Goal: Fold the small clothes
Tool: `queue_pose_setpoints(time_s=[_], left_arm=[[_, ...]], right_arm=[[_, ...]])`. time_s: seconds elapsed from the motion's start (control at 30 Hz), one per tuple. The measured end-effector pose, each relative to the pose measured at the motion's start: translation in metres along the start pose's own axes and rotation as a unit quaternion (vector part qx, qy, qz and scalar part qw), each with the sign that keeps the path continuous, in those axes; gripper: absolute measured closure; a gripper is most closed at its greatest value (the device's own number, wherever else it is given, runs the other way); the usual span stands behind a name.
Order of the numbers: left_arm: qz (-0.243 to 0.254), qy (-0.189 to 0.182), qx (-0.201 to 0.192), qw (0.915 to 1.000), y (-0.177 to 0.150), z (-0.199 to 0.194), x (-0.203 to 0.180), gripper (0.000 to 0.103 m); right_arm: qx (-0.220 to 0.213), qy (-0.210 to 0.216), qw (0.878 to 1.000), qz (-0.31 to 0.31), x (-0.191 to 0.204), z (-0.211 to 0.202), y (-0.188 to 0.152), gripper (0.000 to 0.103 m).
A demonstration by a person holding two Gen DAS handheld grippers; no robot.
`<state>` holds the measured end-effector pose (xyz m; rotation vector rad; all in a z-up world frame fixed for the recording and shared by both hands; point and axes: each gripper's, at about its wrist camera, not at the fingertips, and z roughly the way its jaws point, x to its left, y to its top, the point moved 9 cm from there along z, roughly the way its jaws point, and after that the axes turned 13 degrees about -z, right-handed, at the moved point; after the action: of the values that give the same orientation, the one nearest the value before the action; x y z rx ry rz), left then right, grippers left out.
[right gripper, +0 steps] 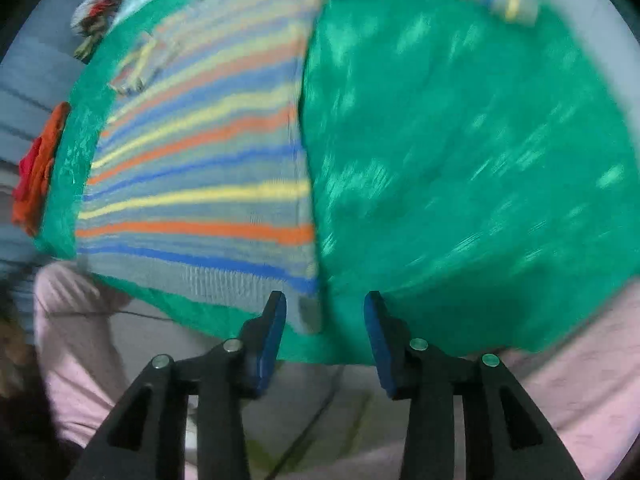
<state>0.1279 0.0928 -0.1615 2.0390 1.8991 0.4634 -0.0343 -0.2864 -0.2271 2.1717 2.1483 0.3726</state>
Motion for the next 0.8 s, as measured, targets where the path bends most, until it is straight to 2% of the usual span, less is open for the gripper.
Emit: queue_pose_setpoints(time_s=[0.03,0.07,0.1,0.13,0.2,0.27,0.33,0.4,0.43,0.5,0.53,0.6,0.67,0.7,0.77,0.8], left_arm=[[0.033,-0.033,-0.049,0.9977,0.038,-0.014,-0.024,0.037],[0.063,-0.060,-0.072,0.9936,0.061,-0.019,-0.046,0.020],[0.087,-0.077,-0.084,0.9897,0.076,-0.018,-0.063,0.014],[0.118,-0.092,-0.099,0.9837,0.094,-0.011,-0.090,0.011],[0.165,-0.107,-0.091,0.9762,0.115,0.020,-0.135,0.012],[0.192,-0.116,-0.052,0.9731,0.120,0.065,-0.169,0.021],[0.222,-0.099,-0.015,0.9700,0.114,0.115,-0.195,0.025],[0.239,-0.071,0.014,0.9684,0.099,0.147,-0.197,0.027],[0.235,-0.056,0.036,0.9697,0.097,0.168,-0.193,0.035],[0.195,-0.078,0.068,0.9752,0.099,0.184,-0.181,0.055],[0.166,-0.084,0.067,0.9802,0.107,0.182,-0.171,0.098],[0.112,-0.101,0.057,0.9869,0.127,0.167,-0.147,0.097],[0.032,-0.102,0.011,0.9942,0.161,0.144,-0.095,0.097],[-0.007,-0.098,-0.005,0.9952,0.173,0.136,-0.068,0.097],[-0.114,-0.058,-0.037,0.9911,0.198,0.129,0.012,0.097],[-0.174,-0.026,-0.044,0.9835,0.204,0.132,0.061,0.097]], right_arm=[[-0.016,-0.018,1.000,-0.008,-0.003,-0.010,0.005,0.062],[-0.030,-0.024,0.999,-0.006,-0.005,-0.018,0.011,0.062],[-0.042,-0.023,0.999,0.001,-0.007,-0.022,0.016,0.062],[-0.056,-0.017,0.998,0.015,-0.010,-0.025,0.023,0.062],[-0.063,-0.014,0.997,0.029,-0.011,-0.024,0.030,0.062],[-0.075,-0.011,0.996,0.038,-0.009,-0.025,0.038,0.062],[-0.085,-0.004,0.995,0.044,-0.003,-0.027,0.037,0.062],[-0.088,-0.002,0.995,0.051,-0.002,-0.027,0.035,0.062],[-0.087,0.000,0.995,0.057,-0.001,-0.026,0.033,0.062],[-0.085,0.005,0.994,0.064,-0.007,-0.026,0.024,0.062],[-0.083,0.007,0.994,0.066,-0.006,-0.024,0.021,0.062],[-0.082,0.004,0.995,0.065,-0.004,-0.023,0.019,0.062],[-0.084,-0.001,0.995,0.062,-0.005,-0.024,0.019,0.062],[-0.088,-0.004,0.994,0.061,-0.005,-0.026,0.020,0.062],[-0.098,-0.008,0.993,0.058,-0.007,-0.030,0.024,0.062],[-0.102,-0.010,0.993,0.056,-0.007,-0.032,0.026,0.062]])
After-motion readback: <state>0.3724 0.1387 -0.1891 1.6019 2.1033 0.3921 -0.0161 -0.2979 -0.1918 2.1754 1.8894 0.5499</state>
